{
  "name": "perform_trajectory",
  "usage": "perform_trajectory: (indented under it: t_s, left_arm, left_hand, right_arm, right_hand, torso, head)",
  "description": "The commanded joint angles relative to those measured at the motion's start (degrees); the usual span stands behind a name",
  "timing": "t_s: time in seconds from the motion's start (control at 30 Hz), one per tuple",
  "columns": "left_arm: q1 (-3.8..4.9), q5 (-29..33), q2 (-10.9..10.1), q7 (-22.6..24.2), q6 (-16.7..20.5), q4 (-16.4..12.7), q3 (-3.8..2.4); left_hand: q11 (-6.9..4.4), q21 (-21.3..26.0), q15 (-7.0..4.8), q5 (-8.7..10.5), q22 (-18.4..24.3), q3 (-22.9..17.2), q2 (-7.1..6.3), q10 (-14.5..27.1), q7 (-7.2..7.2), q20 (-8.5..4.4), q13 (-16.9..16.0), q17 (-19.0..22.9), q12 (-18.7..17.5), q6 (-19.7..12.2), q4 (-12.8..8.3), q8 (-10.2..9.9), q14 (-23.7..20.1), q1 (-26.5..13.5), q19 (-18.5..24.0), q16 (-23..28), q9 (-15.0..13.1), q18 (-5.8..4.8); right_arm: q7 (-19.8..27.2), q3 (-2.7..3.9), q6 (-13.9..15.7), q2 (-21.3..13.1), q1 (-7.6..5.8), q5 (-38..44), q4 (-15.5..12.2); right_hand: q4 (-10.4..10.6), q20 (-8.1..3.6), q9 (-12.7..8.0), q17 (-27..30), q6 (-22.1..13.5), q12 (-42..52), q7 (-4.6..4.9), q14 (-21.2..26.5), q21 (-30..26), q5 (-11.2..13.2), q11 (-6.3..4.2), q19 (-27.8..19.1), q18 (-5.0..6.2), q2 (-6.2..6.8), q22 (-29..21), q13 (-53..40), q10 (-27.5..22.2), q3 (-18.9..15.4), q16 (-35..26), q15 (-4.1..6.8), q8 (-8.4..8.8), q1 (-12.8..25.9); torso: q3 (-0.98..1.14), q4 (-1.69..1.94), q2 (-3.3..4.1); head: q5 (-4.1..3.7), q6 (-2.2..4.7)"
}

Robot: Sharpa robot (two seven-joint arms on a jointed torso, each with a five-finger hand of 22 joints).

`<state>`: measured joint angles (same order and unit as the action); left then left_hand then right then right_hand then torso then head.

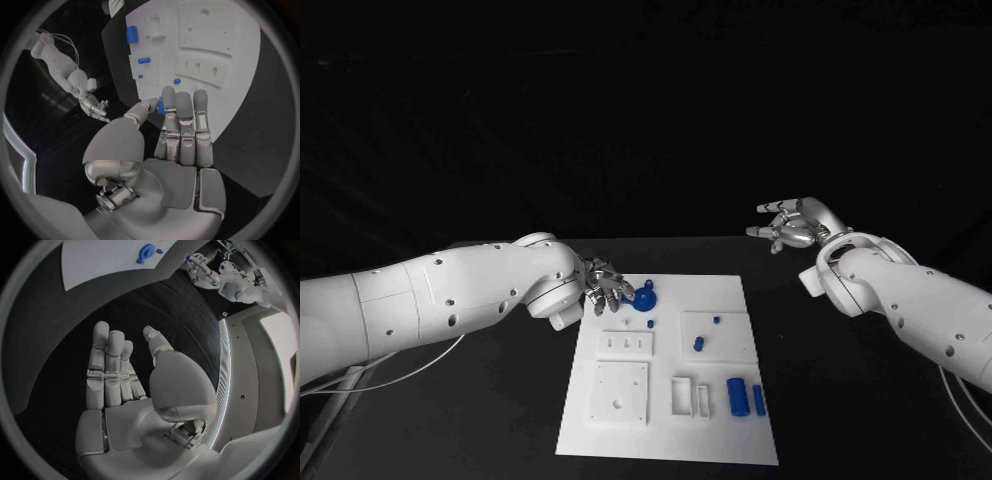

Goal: Assemble the parts on the task board

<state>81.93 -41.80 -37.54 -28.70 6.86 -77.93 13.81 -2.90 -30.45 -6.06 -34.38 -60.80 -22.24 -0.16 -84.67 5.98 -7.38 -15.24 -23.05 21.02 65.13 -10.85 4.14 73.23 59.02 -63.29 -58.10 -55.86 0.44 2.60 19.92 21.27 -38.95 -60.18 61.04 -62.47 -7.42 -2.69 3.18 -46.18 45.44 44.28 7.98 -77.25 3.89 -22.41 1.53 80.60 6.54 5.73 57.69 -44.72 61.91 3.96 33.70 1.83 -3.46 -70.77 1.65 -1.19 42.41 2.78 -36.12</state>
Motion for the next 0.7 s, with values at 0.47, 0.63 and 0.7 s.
perform_trajectory:
  t_s: [0.47,0.63,0.7]
  left_arm:
    - [-3.59,-10.7,2.7,-4.0,0.8,1.6,0.01]
    - [-5.06,-11.7,3.7,-4.1,0.7,2.7,0.00]
    - [-5.55,-11.9,4.1,-4.1,0.6,3.2,0.00]
  left_hand:
    - [-1.64,0.9,-0.58,-0.33,-1.8,-4.2,-0.29,-2.0,-6.98,-0.29,-1.3,-1.6,2.5,8.3,-4.7,0.3,1.6,-1.1,-1.9,-0.7,0.8,0.41]
    - [-1.71,1.6,-0.72,0.06,-2.5,-4.1,-0.35,-2.0,-7.12,-0.44,-1.5,-2.3,3.3,8.8,-4.5,0.3,1.8,-1.0,-2.4,-0.7,0.9,0.26]
    - [-1.71,1.7,-0.72,0.06,-2.6,-4.1,-0.35,-2.0,-7.12,-0.45,-1.6,-2.3,3.3,8.8,-4.5,0.3,1.8,-1.0,-2.4,-0.7,0.9,0.26]
  right_arm:
    - [11.9,0.18,-4.3,3.9,-1.55,-27.4,4.8]
    - [12.8,0.19,-5.2,4.9,-1.82,-30.0,5.4]
    - [12.9,0.19,-5.3,5.2,-1.92,-29.7,5.6]
  right_hand:
    - [-7.2,10.85,0.0,42.6,3.1,-40.4,2.02,14.7,0.0,0.1,7.25,-25.5,-1.10,-3.37,-50.1,41.4,-2.3,14.9,-29.9,-9.81,0.29,4.6]
    - [-7.1,11.34,0.1,42.7,5.4,-40.7,1.88,15.3,0.4,-0.2,7.35,-25.9,-0.78,-4.26,-53.9,41.4,-2.1,15.8,-30.0,-10.04,0.20,4.9]
    - [-7.0,11.31,0.1,42.7,5.3,-40.7,1.89,15.2,0.4,-0.4,7.34,-25.9,-0.88,-3.80,-53.9,41.4,-2.1,16.9,-30.1,-10.08,0.21,5.3]
  torso:
    - [0.57,0.15,-1.49]
    - [0.54,0.11,-1.44]
    - [0.53,0.09,-1.42]
  head:
    - [0.49,-3.06]
    - [0.68,-3.55]
    - [0.70,-3.63]
